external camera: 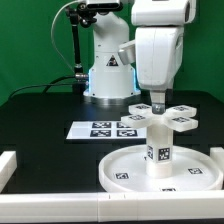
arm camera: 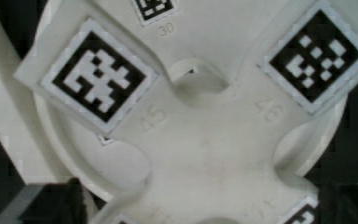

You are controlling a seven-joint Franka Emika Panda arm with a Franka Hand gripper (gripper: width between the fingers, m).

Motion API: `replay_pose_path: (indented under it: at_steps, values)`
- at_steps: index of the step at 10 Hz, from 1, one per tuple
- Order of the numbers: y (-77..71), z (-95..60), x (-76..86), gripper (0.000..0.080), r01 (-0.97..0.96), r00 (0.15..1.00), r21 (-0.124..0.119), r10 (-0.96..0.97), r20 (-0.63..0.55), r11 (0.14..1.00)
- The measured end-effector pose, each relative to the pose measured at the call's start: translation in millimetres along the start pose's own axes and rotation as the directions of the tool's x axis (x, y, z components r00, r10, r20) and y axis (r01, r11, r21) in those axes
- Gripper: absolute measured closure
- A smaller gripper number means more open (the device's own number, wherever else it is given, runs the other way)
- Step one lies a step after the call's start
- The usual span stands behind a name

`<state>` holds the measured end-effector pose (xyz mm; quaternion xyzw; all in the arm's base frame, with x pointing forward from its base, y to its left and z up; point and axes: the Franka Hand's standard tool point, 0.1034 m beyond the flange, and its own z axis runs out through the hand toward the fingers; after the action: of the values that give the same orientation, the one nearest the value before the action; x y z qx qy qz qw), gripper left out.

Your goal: Assemble round table

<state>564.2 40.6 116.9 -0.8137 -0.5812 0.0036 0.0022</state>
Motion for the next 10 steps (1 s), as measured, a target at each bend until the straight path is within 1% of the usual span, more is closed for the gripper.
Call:
replay_pose_path:
  at_steps: [2,4,10]
  values:
    - [-0.8,7.2,-6.6,0.0151,0.007,1.0,0.013,-0.007,0.007,1.0]
    - [0.2,9.0,-11.2,0.0151,-0.004,1.0,0.016,0.004,0.009,1.0]
    - [3.9,10.6,-10.8,0.0151,-0.011,1.0,0.016,0.011,0.011,1.0]
